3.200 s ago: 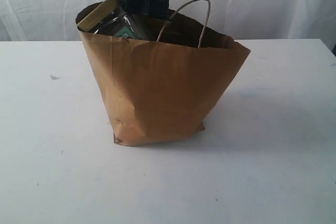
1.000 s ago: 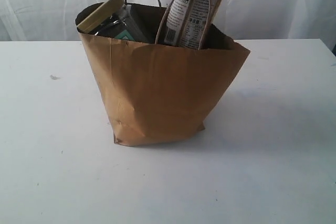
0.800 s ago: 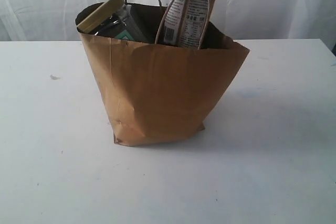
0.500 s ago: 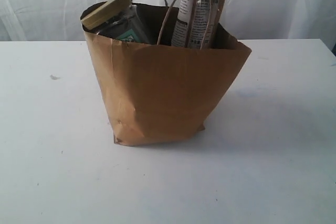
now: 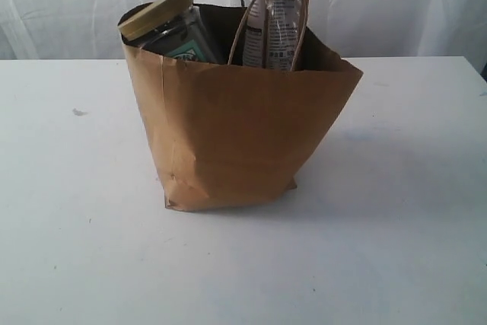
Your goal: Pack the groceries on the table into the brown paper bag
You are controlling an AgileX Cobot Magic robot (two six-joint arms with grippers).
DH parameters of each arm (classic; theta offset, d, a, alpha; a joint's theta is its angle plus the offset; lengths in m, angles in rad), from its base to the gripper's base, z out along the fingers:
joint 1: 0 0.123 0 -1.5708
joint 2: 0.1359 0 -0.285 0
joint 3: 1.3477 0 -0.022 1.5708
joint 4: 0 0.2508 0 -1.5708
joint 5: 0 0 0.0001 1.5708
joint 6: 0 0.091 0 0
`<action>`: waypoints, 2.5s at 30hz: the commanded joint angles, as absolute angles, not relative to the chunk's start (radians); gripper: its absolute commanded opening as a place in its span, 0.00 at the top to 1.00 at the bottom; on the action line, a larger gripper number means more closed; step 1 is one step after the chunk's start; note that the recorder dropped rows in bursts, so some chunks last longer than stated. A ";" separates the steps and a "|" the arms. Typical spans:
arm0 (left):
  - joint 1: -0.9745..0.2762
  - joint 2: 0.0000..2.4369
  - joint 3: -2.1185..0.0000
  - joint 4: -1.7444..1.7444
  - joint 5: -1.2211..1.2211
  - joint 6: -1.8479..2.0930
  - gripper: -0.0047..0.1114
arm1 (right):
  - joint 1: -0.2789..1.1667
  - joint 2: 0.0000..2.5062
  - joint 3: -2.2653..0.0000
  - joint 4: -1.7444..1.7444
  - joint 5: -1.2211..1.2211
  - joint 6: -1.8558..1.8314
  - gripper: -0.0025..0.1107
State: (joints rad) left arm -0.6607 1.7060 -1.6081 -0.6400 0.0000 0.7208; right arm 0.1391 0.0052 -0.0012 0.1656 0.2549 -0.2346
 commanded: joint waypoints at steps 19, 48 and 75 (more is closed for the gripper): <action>-0.601 1.706 -1.565 -0.605 0.090 0.759 0.46 | 0.139 0.000 0.000 0.163 0.246 -0.241 0.98; -0.601 1.658 -1.520 -0.605 -0.029 0.767 0.26 | 0.139 0.000 0.000 0.163 0.246 -0.241 0.98; -0.599 1.594 -1.520 -0.587 0.025 0.811 0.26 | 0.139 0.000 0.000 0.163 0.246 -0.241 0.98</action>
